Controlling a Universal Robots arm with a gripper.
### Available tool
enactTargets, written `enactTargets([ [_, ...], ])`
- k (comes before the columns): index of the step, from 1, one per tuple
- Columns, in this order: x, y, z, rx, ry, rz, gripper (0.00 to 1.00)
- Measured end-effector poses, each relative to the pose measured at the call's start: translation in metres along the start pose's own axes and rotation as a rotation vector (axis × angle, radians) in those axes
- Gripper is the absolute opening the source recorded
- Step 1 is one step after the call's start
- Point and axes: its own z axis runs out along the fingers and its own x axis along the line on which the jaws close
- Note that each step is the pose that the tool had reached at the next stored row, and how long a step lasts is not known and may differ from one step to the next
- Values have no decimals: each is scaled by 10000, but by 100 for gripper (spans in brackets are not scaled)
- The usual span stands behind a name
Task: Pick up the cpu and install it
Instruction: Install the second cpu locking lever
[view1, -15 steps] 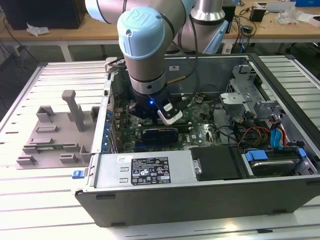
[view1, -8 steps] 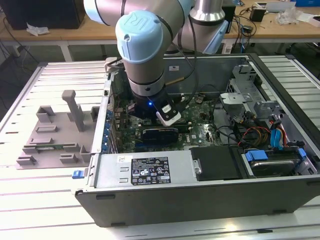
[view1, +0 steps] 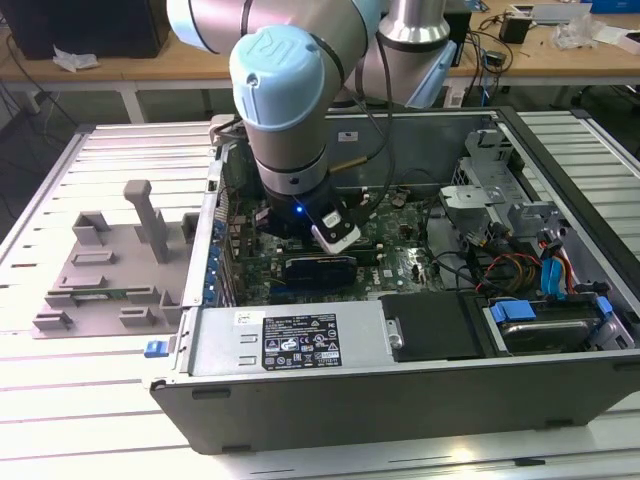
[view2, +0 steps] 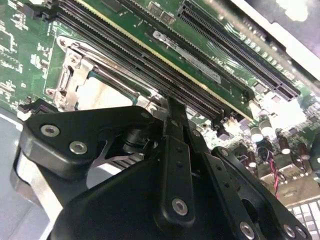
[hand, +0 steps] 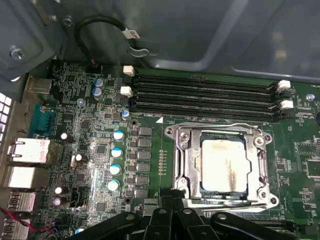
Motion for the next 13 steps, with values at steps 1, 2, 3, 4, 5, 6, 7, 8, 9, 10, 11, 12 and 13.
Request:
enactTargets([
  [1,-3,10,-38,18,2,-1,11],
  [2,-10,30,-108,46,4,-1,11],
  [3,-15,43,-157,71,6,1,11],
  [4,-18,54,-194,90,6,3,11],
  [5,-22,66,-236,122,7,6,11],
  [6,-27,78,-280,160,9,9,11],
  [7,-32,88,-318,208,15,10,11],
  [8,-35,95,-342,255,22,13,11],
  [9,-41,107,-380,399,48,24,11],
  [10,-46,116,-402,579,75,45,11],
  [11,-48,124,-399,605,73,57,11],
  [12,-53,134,-396,618,69,72,11],
  [13,-62,145,-392,629,64,94,11],
])
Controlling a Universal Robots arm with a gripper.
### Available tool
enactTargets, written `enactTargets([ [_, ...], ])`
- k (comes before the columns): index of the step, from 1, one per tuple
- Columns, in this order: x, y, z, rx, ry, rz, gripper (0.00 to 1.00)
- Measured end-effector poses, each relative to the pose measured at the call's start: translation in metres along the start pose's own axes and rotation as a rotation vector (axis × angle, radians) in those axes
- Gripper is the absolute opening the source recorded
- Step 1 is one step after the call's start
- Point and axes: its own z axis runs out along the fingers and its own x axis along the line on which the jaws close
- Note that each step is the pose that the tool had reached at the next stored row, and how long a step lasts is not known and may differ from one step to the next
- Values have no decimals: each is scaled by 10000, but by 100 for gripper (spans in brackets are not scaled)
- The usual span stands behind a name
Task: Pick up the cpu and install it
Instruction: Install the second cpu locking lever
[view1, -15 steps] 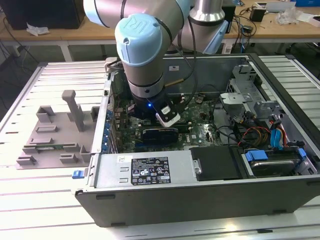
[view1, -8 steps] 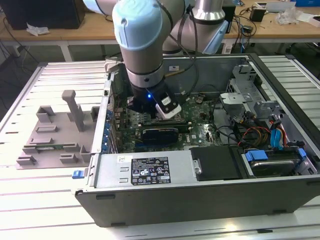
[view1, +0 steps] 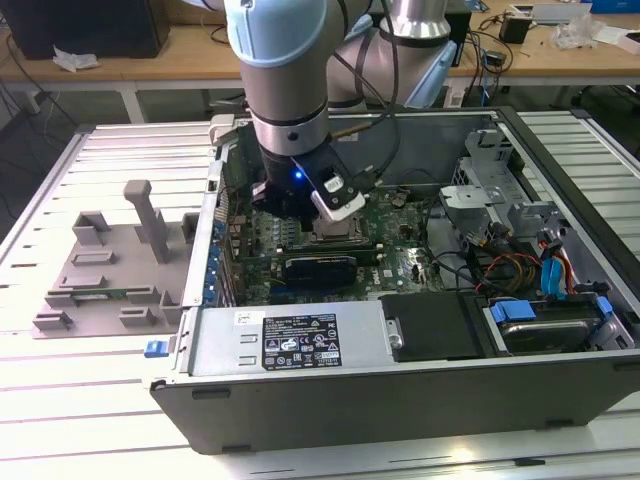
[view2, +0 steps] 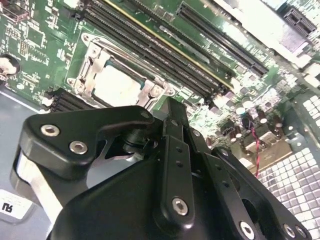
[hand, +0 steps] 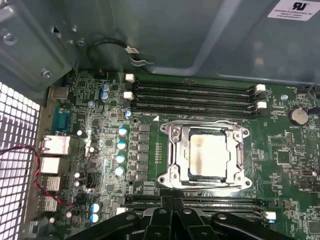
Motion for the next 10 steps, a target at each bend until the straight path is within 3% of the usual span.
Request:
enactTargets([
  [4,-87,13,10,96,-37,192,11],
  [10,-210,111,41,388,-44,260,11],
])
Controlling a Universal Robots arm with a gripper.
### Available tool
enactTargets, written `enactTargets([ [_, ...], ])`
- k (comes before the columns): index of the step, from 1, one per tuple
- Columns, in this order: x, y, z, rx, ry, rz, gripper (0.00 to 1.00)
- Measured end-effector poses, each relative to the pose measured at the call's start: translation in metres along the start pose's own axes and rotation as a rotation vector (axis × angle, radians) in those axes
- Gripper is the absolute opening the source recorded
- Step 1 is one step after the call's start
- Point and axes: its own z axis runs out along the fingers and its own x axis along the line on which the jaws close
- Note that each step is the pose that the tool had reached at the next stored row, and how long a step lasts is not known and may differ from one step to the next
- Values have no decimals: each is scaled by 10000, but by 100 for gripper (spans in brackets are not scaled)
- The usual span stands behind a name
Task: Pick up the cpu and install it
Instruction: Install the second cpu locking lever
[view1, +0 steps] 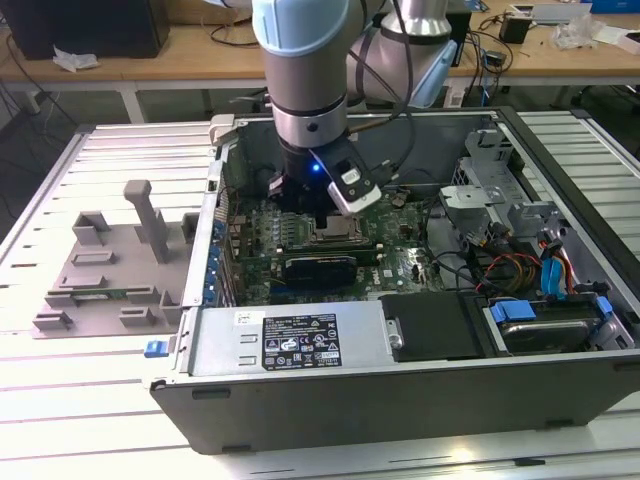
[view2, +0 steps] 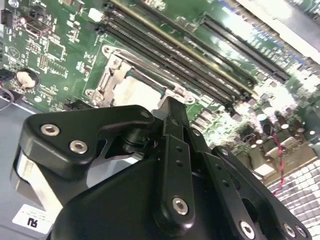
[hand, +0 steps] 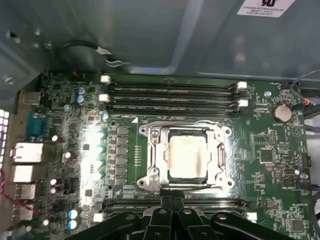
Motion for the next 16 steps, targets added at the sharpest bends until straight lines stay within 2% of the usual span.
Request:
enactTargets([
  [3,-100,53,19,99,0,2,11],
  [5,-153,84,28,132,0,3,11],
  [8,-231,208,56,178,2,1,11],
  [11,-251,292,74,222,2,-3,11],
  [12,-252,295,72,233,3,-5,11],
  [15,-260,307,4,295,6,-10,11],
  [16,-260,307,4,295,6,-10,11],
])
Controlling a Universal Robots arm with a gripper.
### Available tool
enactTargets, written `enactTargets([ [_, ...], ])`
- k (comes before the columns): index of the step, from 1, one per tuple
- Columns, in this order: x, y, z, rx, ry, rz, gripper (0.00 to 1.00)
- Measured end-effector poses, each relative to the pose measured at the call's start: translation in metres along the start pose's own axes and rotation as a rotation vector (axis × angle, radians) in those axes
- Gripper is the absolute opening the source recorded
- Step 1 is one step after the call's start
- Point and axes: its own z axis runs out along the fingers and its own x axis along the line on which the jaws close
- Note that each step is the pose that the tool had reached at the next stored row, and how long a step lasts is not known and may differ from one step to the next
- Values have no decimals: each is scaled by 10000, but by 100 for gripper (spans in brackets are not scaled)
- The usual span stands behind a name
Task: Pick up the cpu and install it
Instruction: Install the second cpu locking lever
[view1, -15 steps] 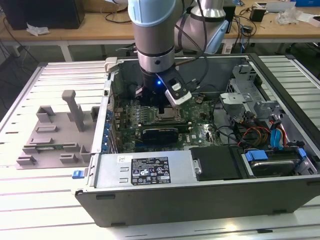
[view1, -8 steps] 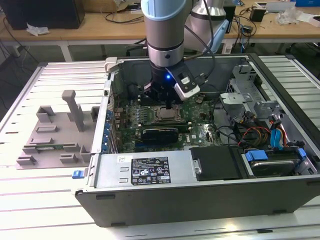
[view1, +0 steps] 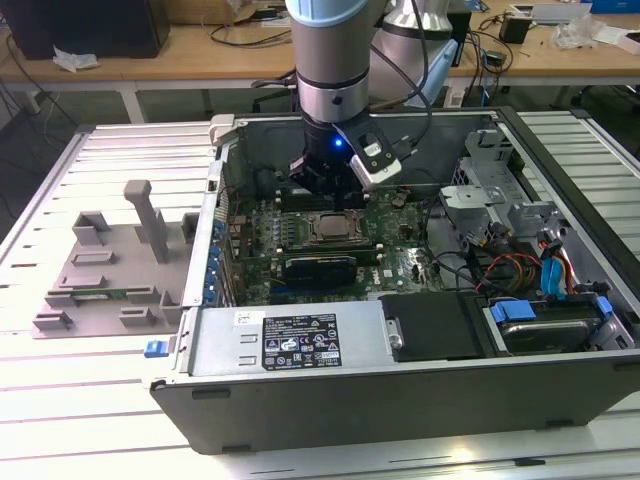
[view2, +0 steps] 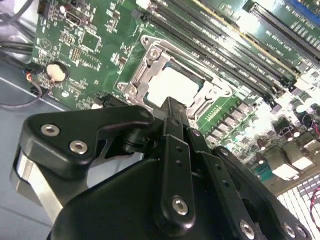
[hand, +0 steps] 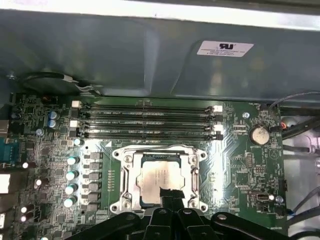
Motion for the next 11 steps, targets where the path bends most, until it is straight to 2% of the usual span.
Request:
enactTargets([
  [11,-5,0,-3,3,1,1,11],
])
